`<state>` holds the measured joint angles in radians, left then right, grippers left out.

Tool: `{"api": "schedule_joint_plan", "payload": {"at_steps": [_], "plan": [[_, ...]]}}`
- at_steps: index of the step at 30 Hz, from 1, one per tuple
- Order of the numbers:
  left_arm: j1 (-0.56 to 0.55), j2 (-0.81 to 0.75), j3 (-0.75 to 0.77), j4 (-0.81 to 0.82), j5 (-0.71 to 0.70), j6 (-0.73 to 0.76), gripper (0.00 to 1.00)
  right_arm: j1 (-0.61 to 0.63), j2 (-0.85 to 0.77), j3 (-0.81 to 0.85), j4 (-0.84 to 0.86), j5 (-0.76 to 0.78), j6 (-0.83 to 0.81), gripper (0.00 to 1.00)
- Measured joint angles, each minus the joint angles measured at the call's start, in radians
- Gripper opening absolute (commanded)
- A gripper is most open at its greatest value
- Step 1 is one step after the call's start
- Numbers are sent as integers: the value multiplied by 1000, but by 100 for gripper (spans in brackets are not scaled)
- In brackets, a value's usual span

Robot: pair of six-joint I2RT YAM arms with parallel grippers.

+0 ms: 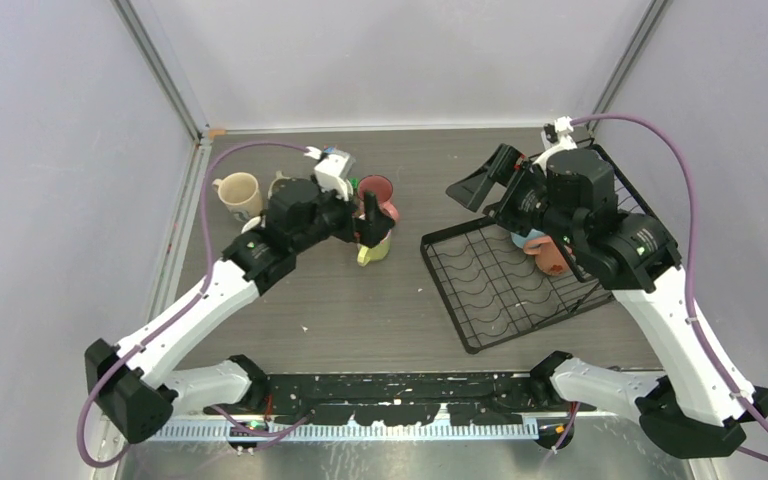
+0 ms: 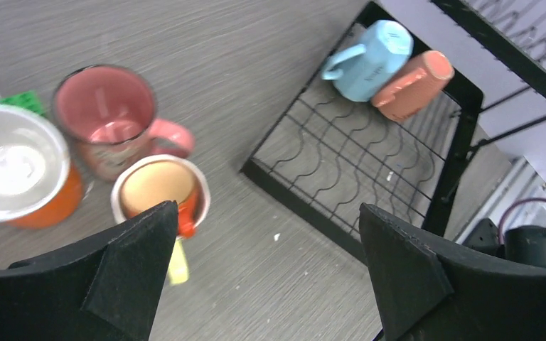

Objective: Unload the cups from the dish rack
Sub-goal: Unload the cup from the dish rack.

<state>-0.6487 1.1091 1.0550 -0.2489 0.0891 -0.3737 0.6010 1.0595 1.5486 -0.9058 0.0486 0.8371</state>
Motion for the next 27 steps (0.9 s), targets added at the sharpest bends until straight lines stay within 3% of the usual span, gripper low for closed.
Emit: {"api": "schedule_joint_plan", "payload": {"at_steps": [11,19,27], "plan": [[-222,286,10,303,46,95,100,0,-79,50,-37,45,-5,100],[-286,589,137,525,134,112,100,0,-118,149,-85,85,-24,100],[-311,897,320,704,249,116,93,0,-132,165,-122,98,-33,100]]}}
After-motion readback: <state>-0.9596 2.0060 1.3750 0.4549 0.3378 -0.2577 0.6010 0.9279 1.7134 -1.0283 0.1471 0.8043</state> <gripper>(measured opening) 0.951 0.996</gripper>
